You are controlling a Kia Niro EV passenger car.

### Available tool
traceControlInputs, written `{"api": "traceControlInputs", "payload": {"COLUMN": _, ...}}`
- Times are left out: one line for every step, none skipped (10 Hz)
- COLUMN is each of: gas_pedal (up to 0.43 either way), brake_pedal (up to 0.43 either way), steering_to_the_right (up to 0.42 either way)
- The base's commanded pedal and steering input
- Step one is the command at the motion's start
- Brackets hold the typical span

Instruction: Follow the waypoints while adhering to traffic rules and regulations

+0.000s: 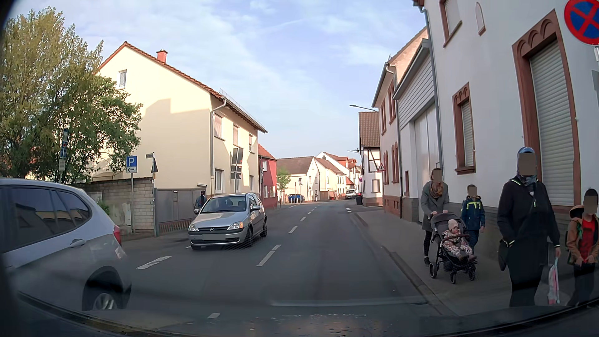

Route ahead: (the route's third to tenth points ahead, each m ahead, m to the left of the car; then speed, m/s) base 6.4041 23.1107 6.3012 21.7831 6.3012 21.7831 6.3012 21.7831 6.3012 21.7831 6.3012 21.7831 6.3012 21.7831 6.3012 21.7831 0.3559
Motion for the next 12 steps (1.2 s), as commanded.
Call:
{"api": "traceControlInputs", "payload": {"gas_pedal": 0.0, "brake_pedal": 0.165, "steering_to_the_right": -0.005}}
{"api": "traceControlInputs", "payload": {"gas_pedal": 0.0, "brake_pedal": 0.165, "steering_to_the_right": -0.005}}
{"api": "traceControlInputs", "payload": {"gas_pedal": 0.0, "brake_pedal": 0.165, "steering_to_the_right": -0.005}}
{"api": "traceControlInputs", "payload": {"gas_pedal": 0.0, "brake_pedal": 0.165, "steering_to_the_right": -0.005}}
{"api": "traceControlInputs", "payload": {"gas_pedal": 0.0, "brake_pedal": 0.165, "steering_to_the_right": -0.005}}
{"api": "traceControlInputs", "payload": {"gas_pedal": 0.0, "brake_pedal": 0.146, "steering_to_the_right": -0.005}}
{"api": "traceControlInputs", "payload": {"gas_pedal": 0.0, "brake_pedal": 0.0, "steering_to_the_right": -0.005}}
{"api": "traceControlInputs", "payload": {"gas_pedal": 0.0, "brake_pedal": 0.0, "steering_to_the_right": -0.005}}
{"api": "traceControlInputs", "payload": {"gas_pedal": 0.0, "brake_pedal": 0.0, "steering_to_the_right": -0.033}}
{"api": "traceControlInputs", "payload": {"gas_pedal": 0.0, "brake_pedal": 0.0, "steering_to_the_right": -0.099}}
{"api": "traceControlInputs", "payload": {"gas_pedal": 0.118, "brake_pedal": 0.0, "steering_to_the_right": -0.171}}
{"api": "traceControlInputs", "payload": {"gas_pedal": 0.177, "brake_pedal": 0.0, "steering_to_the_right": -0.25}}
